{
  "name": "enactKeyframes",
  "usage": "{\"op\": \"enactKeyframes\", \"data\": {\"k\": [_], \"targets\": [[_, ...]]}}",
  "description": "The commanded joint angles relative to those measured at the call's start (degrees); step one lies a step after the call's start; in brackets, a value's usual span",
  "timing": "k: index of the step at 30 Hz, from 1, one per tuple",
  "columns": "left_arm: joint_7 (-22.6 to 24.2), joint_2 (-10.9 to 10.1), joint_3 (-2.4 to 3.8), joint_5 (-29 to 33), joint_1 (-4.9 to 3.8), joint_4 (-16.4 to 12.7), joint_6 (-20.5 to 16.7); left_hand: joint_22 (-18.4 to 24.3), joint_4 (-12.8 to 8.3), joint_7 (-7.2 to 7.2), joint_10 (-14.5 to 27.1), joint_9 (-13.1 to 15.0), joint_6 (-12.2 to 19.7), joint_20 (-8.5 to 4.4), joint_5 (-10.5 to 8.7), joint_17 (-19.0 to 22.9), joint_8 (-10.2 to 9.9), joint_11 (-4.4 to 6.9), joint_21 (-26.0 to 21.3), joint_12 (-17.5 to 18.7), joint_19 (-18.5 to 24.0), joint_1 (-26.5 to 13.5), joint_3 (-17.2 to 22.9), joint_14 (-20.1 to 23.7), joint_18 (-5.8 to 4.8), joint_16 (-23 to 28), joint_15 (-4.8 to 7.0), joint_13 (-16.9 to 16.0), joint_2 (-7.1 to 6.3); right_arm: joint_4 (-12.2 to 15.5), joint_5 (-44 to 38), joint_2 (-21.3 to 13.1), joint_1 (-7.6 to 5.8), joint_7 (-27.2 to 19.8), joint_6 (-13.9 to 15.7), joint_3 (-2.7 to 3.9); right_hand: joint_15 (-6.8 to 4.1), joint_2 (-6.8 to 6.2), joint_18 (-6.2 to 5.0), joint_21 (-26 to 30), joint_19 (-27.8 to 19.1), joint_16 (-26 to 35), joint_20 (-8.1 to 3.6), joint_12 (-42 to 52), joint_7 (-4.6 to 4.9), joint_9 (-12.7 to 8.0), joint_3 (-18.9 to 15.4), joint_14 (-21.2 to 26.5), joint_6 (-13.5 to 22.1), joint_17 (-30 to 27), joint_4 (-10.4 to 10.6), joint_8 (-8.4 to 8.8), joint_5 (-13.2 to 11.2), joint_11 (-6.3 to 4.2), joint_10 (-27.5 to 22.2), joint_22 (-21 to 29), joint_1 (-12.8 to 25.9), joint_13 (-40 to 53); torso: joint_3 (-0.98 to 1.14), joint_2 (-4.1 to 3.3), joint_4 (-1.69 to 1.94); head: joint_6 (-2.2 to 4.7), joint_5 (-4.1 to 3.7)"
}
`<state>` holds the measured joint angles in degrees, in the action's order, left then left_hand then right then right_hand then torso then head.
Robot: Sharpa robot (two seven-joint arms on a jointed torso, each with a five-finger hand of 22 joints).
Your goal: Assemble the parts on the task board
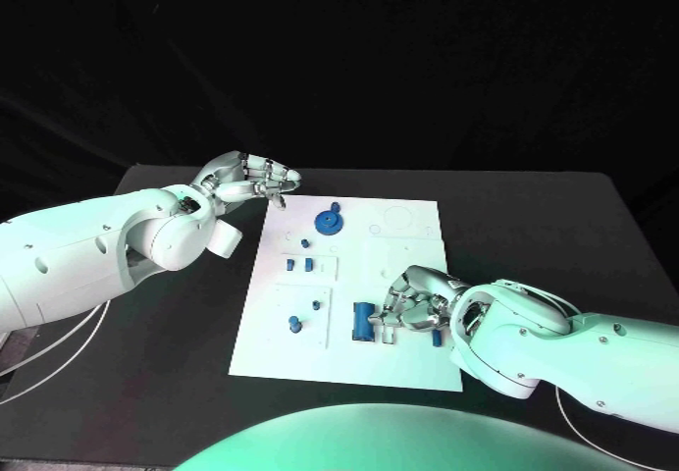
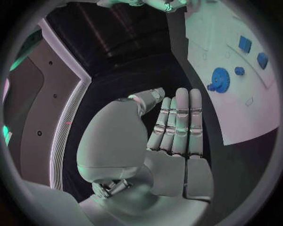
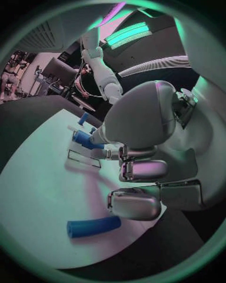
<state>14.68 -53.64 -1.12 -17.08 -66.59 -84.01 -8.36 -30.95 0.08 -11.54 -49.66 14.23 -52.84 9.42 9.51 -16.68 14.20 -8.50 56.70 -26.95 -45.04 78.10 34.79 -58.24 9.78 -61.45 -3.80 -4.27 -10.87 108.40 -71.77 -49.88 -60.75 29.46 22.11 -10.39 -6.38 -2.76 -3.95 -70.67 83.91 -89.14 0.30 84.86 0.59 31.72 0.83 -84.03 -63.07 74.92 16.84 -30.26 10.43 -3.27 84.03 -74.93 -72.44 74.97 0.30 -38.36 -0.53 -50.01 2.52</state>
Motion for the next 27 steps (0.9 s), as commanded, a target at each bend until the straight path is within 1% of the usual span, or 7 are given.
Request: {"op": "enactKeyframes", "data": {"k": [1,8,12,18,19,21,27], "targets": [[0.4,0.0,0.03,-0.1,-0.04,-0.1,0.3,0.0,-0.3,0.01,0.3,0.1,0.4,0.14,0.14,-0.1,0.3,0.17,0.1,-0.2,0.3,-0.4,0.1,0.4,0.73,-0.3,-0.13,-0.1,-0.04,0.2,-2.1,-0.3,0.07,0.5,1.9,0.0,-0.14,0.12,0.56,-0.3,1.0,-0.2,-0.27,0.1,-0.22,0.1,0.2,-5.6,-0.2,13.0,0.0,0.19,0.1,-0.24,4.7,-10.6,1.1,11.9,-0.01,0.05,-0.05,0.01,-0.11],[0.4,0.0,0.03,-0.1,-0.04,-0.1,0.3,0.0,-0.3,0.01,0.3,0.1,0.4,0.14,0.14,-0.1,0.3,0.17,0.1,-0.2,0.3,-0.4,0.1,0.4,0.73,-0.3,-0.13,-0.1,-0.04,1.3,-2.1,-1.8,0.06,-0.1,2.6,0.04,-0.12,-0.05,0.53,-0.1,1.0,-0.2,-0.25,-0.1,-0.21,0.2,0.1,-5.6,-0.1,12.9,-0.1,0.22,0.1,-0.22,4.6,-10.5,1.5,11.8,0.03,0.02,-0.02,0.01,-0.22],[0.4,0.0,0.03,-0.1,-0.04,0.0,0.3,0.0,-0.3,0.01,0.3,0.1,0.4,0.14,0.14,-0.1,0.3,0.17,0.1,-0.2,0.3,-0.4,0.1,0.4,0.73,-0.3,-0.13,-0.1,-0.04,2.7,-1.2,-3.8,-0.05,-1.0,3.5,0.09,0.02,-1.43,0.42,0.6,0.8,0.0,-0.16,-1.5,0.14,0.2,0.2,-5.4,1.1,12.1,-0.2,1.02,0.2,0.03,4.2,-10.4,0.7,11.0,-0.02,0.06,-0.07,0.01,-0.5],[0.4,-0.1,0.02,-0.1,-0.04,-0.1,0.3,0.0,-0.3,0.01,0.3,0.1,0.4,0.14,0.14,-0.1,0.3,0.17,0.1,-0.2,0.3,-0.4,0.1,0.4,0.73,-0.3,-0.13,-0.1,-0.04,4.1,-1.6,-8.3,-0.16,-1.6,6.9,0.09,1.98,-5.05,0.17,2.7,0.0,0.6,1.26,-3.2,3.1,-1.0,0.4,-5.1,6.3,10.4,-0.2,6.24,0.2,2.48,3.5,-9.9,-1.2,10.1,-0.14,0.18,-0.16,0.01,-1.28],[0.4,-0.1,0.02,-0.1,-0.04,-0.1,0.3,0.0,-0.3,0.01,0.3,0.1,0.4,0.14,0.14,-0.1,0.3,0.17,0.1,-0.2,0.3,-0.4,0.1,0.4,0.73,-0.3,-0.13,-0.1,-0.04,4.2,-2.0,-9.0,-0.13,-1.4,7.6,0.08,2.37,-6.04,0.06,3.4,-0.2,0.7,1.56,-3.7,3.66,-1.3,-0.1,-5.0,7.5,10.1,-0.1,7.25,0.2,2.96,3.3,-9.7,-0.9,9.8,-0.12,0.16,-0.13,0.01,-1.41],[0.4,-0.1,0.01,-0.1,-0.04,-0.1,0.2,0.0,-0.3,0.01,0.3,0.1,0.4,0.14,0.14,-0.1,0.3,0.17,0.1,-0.2,0.3,-0.4,0.1,0.4,0.73,-0.3,-0.13,-0.1,-0.04,4.4,-3.1,-10.6,0.02,-1.1,9.1,0.06,2.88,-6.81,-0.05,4.1,-0.5,0.8,2.05,-4.7,4.19,-1.3,-1.5,-5.0,8.4,9.7,-0.1,8.21,0.2,3.52,2.8,-9.5,-0.3,9.3,-0.19,0.23,-0.19,0.01,-1.86],[0.4,-0.1,-0.07,-0.1,-0.04,-0.2,0.2,0.0,-0.3,0.01,0.3,0.1,0.4,0.14,0.14,-0.1,0.3,0.17,0.1,-0.2,0.3,-0.4,0.1,0.4,0.73,-0.3,-0.13,-0.1,-0.04,5.3,-6.7,-14.7,1.4,-1.3,10.7,-0.1,2.74,-6.57,-0.22,4.4,-0.6,0.9,2.4,-4.8,3.62,0.0,-5.7,-4.9,5.7,9.5,0.0,7.76,0.2,3.13,2.7,-9.5,-0.3,9.2,-0.28,0.43,-0.39,0.01,-2.63]]}}
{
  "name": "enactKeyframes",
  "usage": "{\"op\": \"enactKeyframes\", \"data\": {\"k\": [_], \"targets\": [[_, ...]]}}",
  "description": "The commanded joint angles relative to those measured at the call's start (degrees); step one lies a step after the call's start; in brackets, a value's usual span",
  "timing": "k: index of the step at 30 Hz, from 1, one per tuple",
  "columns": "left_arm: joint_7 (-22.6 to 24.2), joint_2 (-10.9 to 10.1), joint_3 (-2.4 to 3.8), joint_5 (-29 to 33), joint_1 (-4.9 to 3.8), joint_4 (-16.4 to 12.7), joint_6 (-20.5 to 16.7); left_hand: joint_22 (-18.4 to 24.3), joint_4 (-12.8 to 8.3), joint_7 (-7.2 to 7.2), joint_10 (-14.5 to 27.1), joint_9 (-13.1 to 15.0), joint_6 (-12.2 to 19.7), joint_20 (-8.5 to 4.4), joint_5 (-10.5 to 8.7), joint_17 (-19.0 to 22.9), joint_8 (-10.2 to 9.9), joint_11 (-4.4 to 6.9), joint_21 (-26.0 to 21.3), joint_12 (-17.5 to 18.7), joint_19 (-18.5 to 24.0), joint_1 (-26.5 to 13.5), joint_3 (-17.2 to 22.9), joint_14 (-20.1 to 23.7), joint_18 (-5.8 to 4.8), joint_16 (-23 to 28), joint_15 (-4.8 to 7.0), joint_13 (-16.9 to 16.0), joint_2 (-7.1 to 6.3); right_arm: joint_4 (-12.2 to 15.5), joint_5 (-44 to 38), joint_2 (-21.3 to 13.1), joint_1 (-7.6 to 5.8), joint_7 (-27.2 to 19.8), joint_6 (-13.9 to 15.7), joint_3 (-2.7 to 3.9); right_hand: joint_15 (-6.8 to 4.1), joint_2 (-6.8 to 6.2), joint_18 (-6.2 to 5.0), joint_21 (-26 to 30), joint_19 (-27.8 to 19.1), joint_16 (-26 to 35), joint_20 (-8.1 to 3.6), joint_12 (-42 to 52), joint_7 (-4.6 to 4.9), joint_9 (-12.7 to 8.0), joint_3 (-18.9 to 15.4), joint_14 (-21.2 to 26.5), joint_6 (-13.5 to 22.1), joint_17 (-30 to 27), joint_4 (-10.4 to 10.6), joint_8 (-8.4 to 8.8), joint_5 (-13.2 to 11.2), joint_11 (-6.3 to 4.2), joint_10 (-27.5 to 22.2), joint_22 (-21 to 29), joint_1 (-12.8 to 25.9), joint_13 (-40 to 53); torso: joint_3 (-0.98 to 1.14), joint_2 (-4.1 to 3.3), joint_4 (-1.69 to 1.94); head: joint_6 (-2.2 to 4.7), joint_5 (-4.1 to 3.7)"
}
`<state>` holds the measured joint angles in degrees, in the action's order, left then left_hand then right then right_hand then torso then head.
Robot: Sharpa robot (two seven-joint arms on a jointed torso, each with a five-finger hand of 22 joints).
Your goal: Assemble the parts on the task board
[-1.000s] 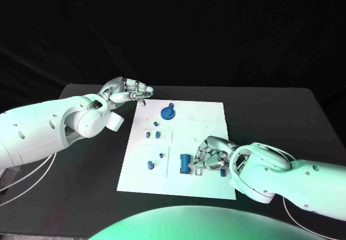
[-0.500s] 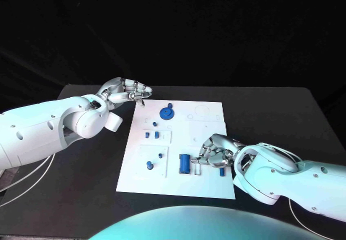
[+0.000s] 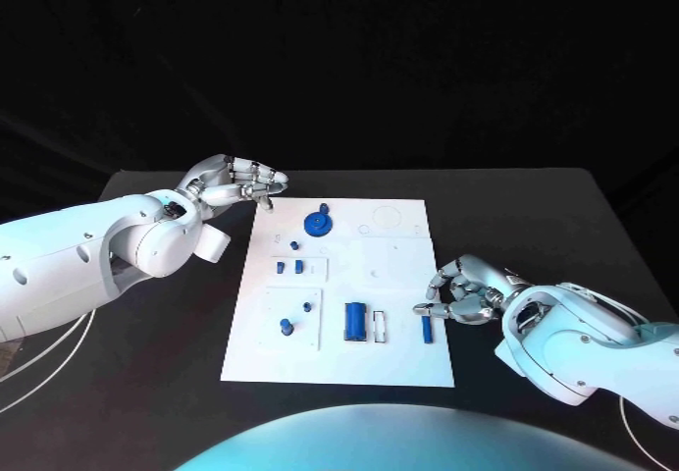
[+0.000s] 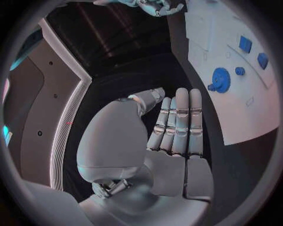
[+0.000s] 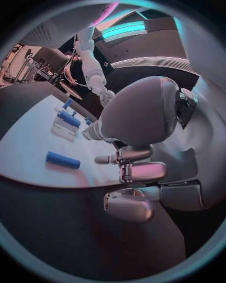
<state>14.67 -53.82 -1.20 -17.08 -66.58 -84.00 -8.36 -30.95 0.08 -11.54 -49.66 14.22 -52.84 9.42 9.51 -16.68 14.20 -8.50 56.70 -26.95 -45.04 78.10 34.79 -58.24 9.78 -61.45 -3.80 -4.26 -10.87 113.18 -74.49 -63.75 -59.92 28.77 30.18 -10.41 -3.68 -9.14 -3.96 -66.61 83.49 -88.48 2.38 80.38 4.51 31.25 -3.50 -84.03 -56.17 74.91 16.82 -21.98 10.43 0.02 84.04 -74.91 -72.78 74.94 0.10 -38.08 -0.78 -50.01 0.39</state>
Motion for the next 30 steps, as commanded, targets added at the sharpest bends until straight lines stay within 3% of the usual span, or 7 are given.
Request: {"op": "enactKeyframes", "data": {"k": [1,6,11,17,30], "targets": [[0.5,0.1,0.0,-0.1,-0.04,-0.2,0.2,0.0,-0.3,0.01,0.3,0.1,0.4,0.14,0.14,-0.1,0.3,0.17,0.1,-0.2,0.3,-0.4,0.1,0.4,0.73,-0.3,-0.13,-0.1,-0.04,0.6,-4.2,-1.1,0.75,-0.7,2.6,-0.11,-0.02,-0.09,-0.25,0.5,-0.2,0.3,0.28,-0.3,-0.39,0.6,-1.8,-4.9,-1.4,9.5,0.0,-0.58,0.2,-0.23,2.7,-9.5,0.0,9.2,-0.1,0.18,-0.13,0.01,-0.59],[0.5,0.2,-0.06,-0.1,-0.04,-0.1,0.3,0.0,-0.3,0.01,0.3,0.1,0.4,0.14,0.14,-0.1,0.3,0.17,0.1,-0.2,0.3,-0.4,0.1,0.4,0.73,-0.3,-0.13,-0.1,-0.04,0.4,-6.2,-1.9,2.09,-1.3,2.3,-0.26,-0.34,0.54,-0.32,0.9,-0.4,0.4,0.05,-0.3,-0.91,1.4,-2.9,-4.8,-2.7,9.2,0.0,-1.29,0.2,-0.66,2.7,-9.4,-0.6,9.1,-0.13,0.27,-0.31,0.01,-0.74],[0.5,0.2,-0.13,-0.1,-0.03,-0.2,0.4,0.0,-0.3,0.01,0.3,0.1,0.4,0.14,0.14,-0.1,0.3,0.17,0.1,-0.2,0.3,-0.4,0.1,0.4,0.73,-0.3,-0.13,-0.1,-0.04,-0.2,-7.8,-1.6,3.87,-1.7,2.0,-0.32,-0.44,0.95,-0.44,1.6,-0.6,0.6,-0.03,-0.9,-1.0,1.5,-3.0,-4.7,-2.8,8.8,0.0,-1.29,0.3,-0.76,2.5,-9.2,-0.9,8.8,-0.13,0.28,-0.14,0.01,-0.76],[0.4,0.1,-0.17,-0.1,-0.03,-0.2,0.4,0.0,-0.3,0.01,0.3,0.1,0.4,0.14,0.14,-0.1,0.3,0.17,0.1,-0.2,0.3,-0.4,0.1,0.4,0.73,-0.3,-0.13,-0.1,-0.04,-0.7,-8.9,-0.4,5.8,-1.8,1.5,-0.34,-0.5,1.35,-0.36,1.2,-0.5,0.5,-0.1,-0.8,-1.04,1.6,-3.0,-4.8,-2.8,9.0,0.0,-1.12,0.3,-0.81,2.6,-9.3,-1.4,8.8,-0.17,0.19,-0.23,0.01,-0.45],[0.3,0.1,-0.19,-0.1,-0.03,-0.3,0.5,0.0,-0.3,0.01,0.3,0.1,0.4,0.14,0.14,-0.1,0.3,0.17,0.1,-0.2,0.3,-0.4,0.1,0.4,0.73,-0.3,-0.13,-0.1,-0.04,-1.7,-12.2,1.8,6.97,0.4,-0.7,-0.35,-0.76,2.64,-0.21,0.5,-0.2,0.3,-0.34,-0.2,-1.37,1.7,-2.9,-4.9,-3.8,9.7,-0.1,-0.89,0.2,-1.1,2.9,-9.5,-2.4,9.1,-0.14,0.21,-0.23,0.01,-0.41]]}}
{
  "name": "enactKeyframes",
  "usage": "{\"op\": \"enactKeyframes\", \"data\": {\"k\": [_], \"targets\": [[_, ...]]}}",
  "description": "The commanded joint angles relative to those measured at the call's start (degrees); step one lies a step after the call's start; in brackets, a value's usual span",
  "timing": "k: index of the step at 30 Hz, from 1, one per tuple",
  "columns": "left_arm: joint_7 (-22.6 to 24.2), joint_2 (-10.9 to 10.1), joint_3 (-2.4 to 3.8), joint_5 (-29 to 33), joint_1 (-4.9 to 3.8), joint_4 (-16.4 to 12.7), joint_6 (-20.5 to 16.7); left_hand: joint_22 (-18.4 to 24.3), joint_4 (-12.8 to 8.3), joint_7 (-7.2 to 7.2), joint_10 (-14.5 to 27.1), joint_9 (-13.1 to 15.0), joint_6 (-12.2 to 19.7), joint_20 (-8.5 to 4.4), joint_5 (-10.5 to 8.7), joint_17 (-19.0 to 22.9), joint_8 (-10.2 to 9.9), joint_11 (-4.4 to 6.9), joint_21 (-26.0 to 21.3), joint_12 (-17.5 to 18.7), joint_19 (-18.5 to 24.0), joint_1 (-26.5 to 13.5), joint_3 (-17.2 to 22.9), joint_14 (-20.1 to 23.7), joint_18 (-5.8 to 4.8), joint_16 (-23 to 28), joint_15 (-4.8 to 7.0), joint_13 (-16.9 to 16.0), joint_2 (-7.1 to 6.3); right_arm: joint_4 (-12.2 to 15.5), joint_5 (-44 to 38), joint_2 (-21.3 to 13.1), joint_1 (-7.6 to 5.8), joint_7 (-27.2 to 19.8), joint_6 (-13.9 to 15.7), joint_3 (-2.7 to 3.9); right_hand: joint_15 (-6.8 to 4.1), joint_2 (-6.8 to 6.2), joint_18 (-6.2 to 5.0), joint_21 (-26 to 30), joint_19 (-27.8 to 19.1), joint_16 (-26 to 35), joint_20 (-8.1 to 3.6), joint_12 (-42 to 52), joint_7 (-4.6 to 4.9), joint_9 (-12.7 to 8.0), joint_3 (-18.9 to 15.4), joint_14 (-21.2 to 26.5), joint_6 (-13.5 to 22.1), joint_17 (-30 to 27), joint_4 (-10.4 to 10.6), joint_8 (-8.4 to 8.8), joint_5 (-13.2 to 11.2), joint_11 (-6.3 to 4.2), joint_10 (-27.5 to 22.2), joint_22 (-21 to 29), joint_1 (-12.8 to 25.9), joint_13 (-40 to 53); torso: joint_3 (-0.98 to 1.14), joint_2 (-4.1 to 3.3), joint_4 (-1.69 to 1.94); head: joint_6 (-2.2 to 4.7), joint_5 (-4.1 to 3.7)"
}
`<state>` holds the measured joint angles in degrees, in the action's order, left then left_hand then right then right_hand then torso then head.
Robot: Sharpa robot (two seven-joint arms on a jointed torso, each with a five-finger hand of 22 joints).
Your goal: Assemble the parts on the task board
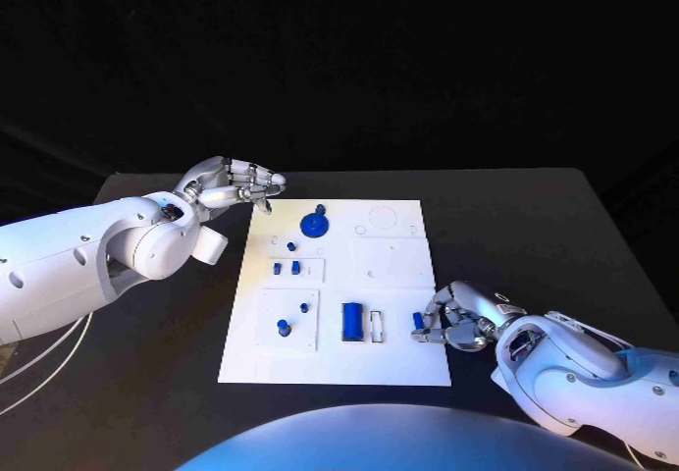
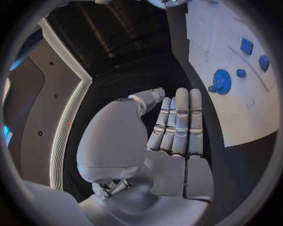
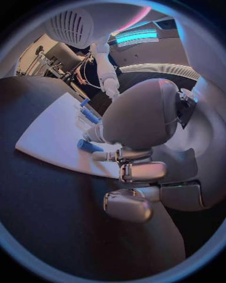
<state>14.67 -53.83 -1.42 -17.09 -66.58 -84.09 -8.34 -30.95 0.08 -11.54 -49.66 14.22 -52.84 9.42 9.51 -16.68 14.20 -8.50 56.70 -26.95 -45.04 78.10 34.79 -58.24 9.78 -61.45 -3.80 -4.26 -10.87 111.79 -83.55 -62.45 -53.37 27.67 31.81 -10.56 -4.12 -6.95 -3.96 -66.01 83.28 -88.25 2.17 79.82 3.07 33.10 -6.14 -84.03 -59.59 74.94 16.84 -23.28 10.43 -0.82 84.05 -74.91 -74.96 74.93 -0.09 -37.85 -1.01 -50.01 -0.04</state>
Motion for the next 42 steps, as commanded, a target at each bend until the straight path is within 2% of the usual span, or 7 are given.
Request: {"op": "enactKeyframes", "data": {"k": [1,11,16,18,22,28,42], "targets": [[0.3,0.1,0.03,-0.1,-0.03,-0.2,0.4,0.0,-0.3,0.01,0.3,0.1,0.4,0.14,0.14,-0.1,0.4,0.17,0.1,-0.2,0.3,-0.4,0.1,0.4,0.73,-0.3,-0.13,-0.1,-0.04,-0.5,-3.5,0.6,0.49,1.8,-2.5,-0.19,-0.33,0.56,-0.21,-0.2,0.1,0.0,-0.14,0.3,0.05,-0.2,-0.3,-5.0,-0.4,9.8,-0.1,0.44,0.2,-0.28,2.8,-9.5,-0.3,9.1,0.06,-0.01,0.0,0.01,0.02],[0.2,0.1,0.03,-0.1,-0.03,-0.2,0.4,0.0,-0.3,0.01,0.3,0.1,0.4,0.14,0.14,-0.1,0.4,0.17,0.1,-0.2,0.3,-0.4,0.1,0.4,0.73,-0.3,-0.13,-0.1,-0.04,-2.0,-7.2,2.0,0.69,2.9,-4.6,-0.18,-0.77,2.41,-0.26,0.2,0.1,0.0,-0.62,0.3,-0.39,-0.8,4.7,-5.0,-1.4,9.9,-0.3,2.8,0.4,-0.71,2.9,-9.5,-9.2,9.1,0.05,0.01,0.05,0.01,-0.03],[0.2,0.1,0.03,-0.1,-0.04,-0.2,0.4,0.0,-0.3,0.01,0.3,0.1,0.4,0.14,0.14,-0.1,0.4,0.17,0.1,-0.2,0.3,-0.4,0.1,0.4,0.73,-0.3,-0.13,-0.1,-0.04,-2.2,-8.1,2.1,0.69,3.3,-5.2,-0.17,-0.94,-0.12,-0.28,0.6,0.0,0.0,-0.89,0.2,-0.61,-1.4,18.8,-5.0,-2.8,9.9,-0.4,4.98,0.6,-0.91,2.7,-9.5,-13.7,9.1,0.0,0.05,0.03,0.01,-0.01],[0.2,0.1,0.03,-0.1,-0.04,-0.2,0.4,0.0,-0.3,0.01,0.3,0.1,0.4,0.14,0.14,-0.1,0.4,0.17,0.1,-0.2,0.3,-0.4,0.1,0.4,0.73,-0.3,-0.13,-0.1,-0.04,-2.1,-8.1,2.0,0.69,3.5,-5.3,-0.17,-0.89,-2.35,-0.29,0.6,0.0,0.0,-0.9,0.2,-0.53,-0.7,24.4,-5.0,-2.9,10.0,-0.8,5.08,0.4,-0.92,2.8,-9.5,-12.1,9.1,0.0,0.06,0.0,0.01,0.03],[0.2,0.2,0.03,-0.1,-0.04,-0.2,0.4,0.0,-0.3,0.01,0.3,0.1,0.4,0.14,0.14,-0.1,0.4,0.17,0.1,-0.2,0.3,-0.4,0.1,0.4,0.73,-0.3,-0.13,-0.1,-0.04,-1.6,-7.5,1.9,0.66,3.6,-5.3,-0.15,-0.94,-4.25,-0.28,0.7,0.0,0.0,-0.82,0.2,-0.39,0.9,31.7,-5.0,-2.5,10.0,-2.7,4.64,0.3,-0.84,2.8,-9.4,-9.3,9.1,0.0,0.12,0.01,0.01,0.02],[0.1,0.2,0.03,-0.1,-0.04,-0.1,0.4,0.0,-0.3,0.01,0.3,0.1,0.4,0.14,0.14,-0.1,0.4,0.17,0.1,-0.2,0.3,-0.4,0.1,0.4,0.73,-0.3,-0.13,-0.1,-0.04,-0.3,-5.3,1.7,0.2,3.7,-4.9,-0.08,-0.91,-5.35,-0.24,0.4,0.1,-0.1,-0.81,0.2,-0.47,3.0,37.8,-5.0,-1.6,10.2,-5.6,3.88,0.1,-0.87,2.9,-9.5,-4.9,9.1,-0.02,0.09,0.04,0.01,0.01],[0.1,0.4,0.03,-0.1,-0.04,-0.2,0.3,0.0,-0.5,0.0,0.6,0.3,0.5,0.16,0.14,-0.1,0.6,0.16,0.2,-0.6,0.4,-0.6,0.2,0.4,0.74,-0.5,-0.14,-0.1,0.04,1.9,-2.1,2.3,-2.48,3.7,-3.3,0.01,-1.01,-5.39,0.16,-2.1,0.9,-0.5,-0.88,1.6,-0.66,4.5,40.9,-5.3,-1.5,11.6,-7.0,3.23,0.0,-1.02,3.5,-10.1,-0.8,9.9,-0.03,0.06,0.08,0.01,0.14]]}}
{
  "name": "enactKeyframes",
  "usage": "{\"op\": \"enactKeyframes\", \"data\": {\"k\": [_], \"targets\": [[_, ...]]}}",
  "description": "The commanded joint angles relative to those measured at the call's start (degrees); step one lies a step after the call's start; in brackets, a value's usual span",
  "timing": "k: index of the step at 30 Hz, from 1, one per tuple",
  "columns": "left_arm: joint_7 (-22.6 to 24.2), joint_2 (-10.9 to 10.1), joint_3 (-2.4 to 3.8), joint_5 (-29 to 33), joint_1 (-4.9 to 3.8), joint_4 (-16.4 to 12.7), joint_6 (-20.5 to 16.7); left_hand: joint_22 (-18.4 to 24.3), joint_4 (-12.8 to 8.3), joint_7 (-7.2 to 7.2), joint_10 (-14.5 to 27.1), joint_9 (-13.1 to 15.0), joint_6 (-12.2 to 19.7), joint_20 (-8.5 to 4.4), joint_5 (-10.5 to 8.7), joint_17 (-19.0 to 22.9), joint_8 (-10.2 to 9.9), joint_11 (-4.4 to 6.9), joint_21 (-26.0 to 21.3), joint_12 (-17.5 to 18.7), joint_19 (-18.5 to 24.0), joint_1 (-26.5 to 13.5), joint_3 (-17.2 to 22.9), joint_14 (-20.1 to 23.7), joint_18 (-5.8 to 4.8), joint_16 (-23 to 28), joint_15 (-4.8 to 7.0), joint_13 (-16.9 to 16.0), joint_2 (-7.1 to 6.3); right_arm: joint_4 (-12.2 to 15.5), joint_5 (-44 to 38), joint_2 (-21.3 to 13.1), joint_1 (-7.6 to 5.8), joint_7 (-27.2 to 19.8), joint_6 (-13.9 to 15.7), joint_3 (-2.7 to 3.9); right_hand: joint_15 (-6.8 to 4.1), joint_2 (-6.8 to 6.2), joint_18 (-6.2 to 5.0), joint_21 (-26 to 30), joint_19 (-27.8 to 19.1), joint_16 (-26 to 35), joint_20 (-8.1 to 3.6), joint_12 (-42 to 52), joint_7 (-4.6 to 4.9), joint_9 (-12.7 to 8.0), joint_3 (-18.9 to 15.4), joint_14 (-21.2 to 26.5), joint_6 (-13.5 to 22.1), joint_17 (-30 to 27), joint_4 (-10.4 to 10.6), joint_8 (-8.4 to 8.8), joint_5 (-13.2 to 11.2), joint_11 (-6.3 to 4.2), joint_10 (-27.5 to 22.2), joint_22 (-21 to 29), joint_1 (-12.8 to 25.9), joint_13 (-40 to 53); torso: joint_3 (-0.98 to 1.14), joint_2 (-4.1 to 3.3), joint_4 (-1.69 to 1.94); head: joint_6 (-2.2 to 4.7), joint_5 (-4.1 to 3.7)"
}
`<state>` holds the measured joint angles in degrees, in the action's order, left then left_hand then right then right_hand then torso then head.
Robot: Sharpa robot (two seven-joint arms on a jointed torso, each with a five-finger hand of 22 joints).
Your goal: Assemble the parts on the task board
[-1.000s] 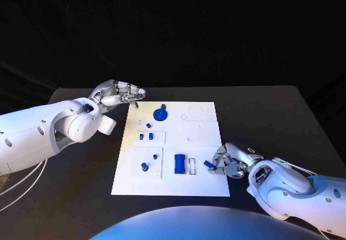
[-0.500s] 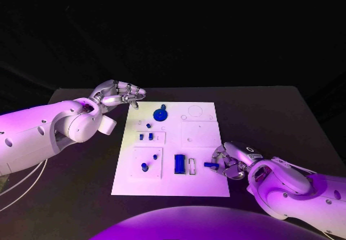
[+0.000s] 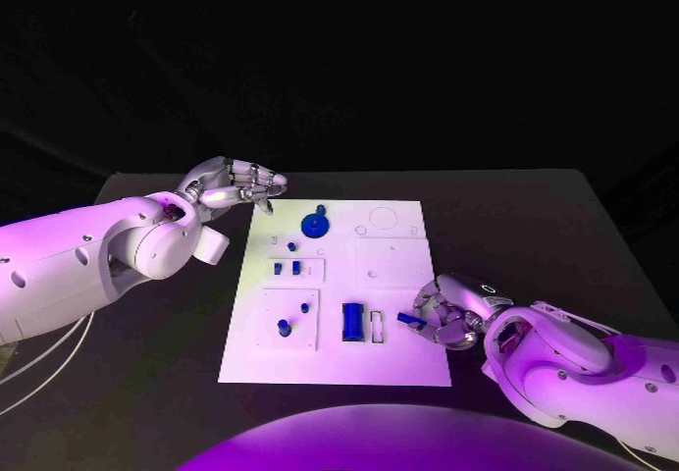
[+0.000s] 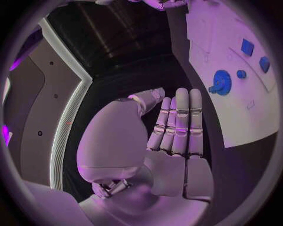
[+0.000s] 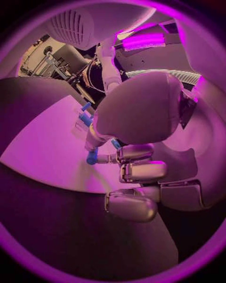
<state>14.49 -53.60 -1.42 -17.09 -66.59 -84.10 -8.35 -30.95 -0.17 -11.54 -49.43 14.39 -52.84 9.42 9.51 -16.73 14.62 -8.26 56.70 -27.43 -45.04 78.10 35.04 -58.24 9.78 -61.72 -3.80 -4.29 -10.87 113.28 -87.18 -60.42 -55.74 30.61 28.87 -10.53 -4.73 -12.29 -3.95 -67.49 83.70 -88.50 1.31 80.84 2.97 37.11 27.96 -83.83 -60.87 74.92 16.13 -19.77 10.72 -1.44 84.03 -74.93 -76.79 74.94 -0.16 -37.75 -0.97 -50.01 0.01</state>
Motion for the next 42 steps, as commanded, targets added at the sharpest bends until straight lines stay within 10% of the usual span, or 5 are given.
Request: {"op": "enactKeyframes", "data": {"k": [1,13,42], "targets": [[0.3,0.1,0.03,-0.1,-0.04,-0.2,0.3,0.0,-0.3,0.0,0.4,0.1,0.5,0.16,0.14,-0.1,0.2,-0.08,0.2,-0.2,0.4,-0.6,0.0,0.4,0.74,-0.2,-0.14,-0.1,0.04,0.5,1.8,0.3,-0.17,0.7,-0.1,-0.01,-0.43,-0.09,0.19,-0.8,0.6,-0.3,-0.05,0.7,-0.61,0.6,6.9,-5.5,-0.3,11.7,-6.3,-0.33,-0.3,-0.43,3.6,-10.1,1.4,10.0,0.04,-0.03,0.04,0.01,0.1],[0.3,0.1,0.03,-0.1,-0.04,-0.3,0.3,0.0,-0.3,0.0,0.4,0.1,0.5,0.16,0.14,-0.1,0.2,-0.08,0.2,-0.2,0.4,-0.6,0.0,0.4,0.74,-0.2,-0.14,-0.1,0.04,0.4,8.1,3.5,-0.37,0.4,3.1,0.03,-0.56,-0.38,0.37,-2.0,0.9,-0.5,-0.19,1.3,-0.76,1.0,7.6,-5.6,-0.7,12.0,-5.7,-0.4,-0.4,-0.57,3.8,-10.3,4.9,10.4,0.08,-0.08,-0.02,0.01,0.11],[0.3,0.1,0.03,-0.1,-0.04,-0.3,0.2,0.0,-0.3,0.0,0.4,0.1,0.5,0.16,0.14,-0.1,0.2,-0.08,0.2,-0.2,0.4,-0.6,0.0,0.4,0.74,-0.2,-0.14,-0.1,0.04,-2.6,16.3,7.7,-0.07,0.3,-2.4,0.04,-0.39,-0.52,0.41,-2.2,1.0,-0.6,-0.09,2.1,-0.54,1.4,1.0,-5.7,-2.0,12.4,-1.3,0.17,-0.9,-0.36,4.1,-10.3,14.1,10.9,0.13,-0.08,-0.05,0.01,0.48]]}}
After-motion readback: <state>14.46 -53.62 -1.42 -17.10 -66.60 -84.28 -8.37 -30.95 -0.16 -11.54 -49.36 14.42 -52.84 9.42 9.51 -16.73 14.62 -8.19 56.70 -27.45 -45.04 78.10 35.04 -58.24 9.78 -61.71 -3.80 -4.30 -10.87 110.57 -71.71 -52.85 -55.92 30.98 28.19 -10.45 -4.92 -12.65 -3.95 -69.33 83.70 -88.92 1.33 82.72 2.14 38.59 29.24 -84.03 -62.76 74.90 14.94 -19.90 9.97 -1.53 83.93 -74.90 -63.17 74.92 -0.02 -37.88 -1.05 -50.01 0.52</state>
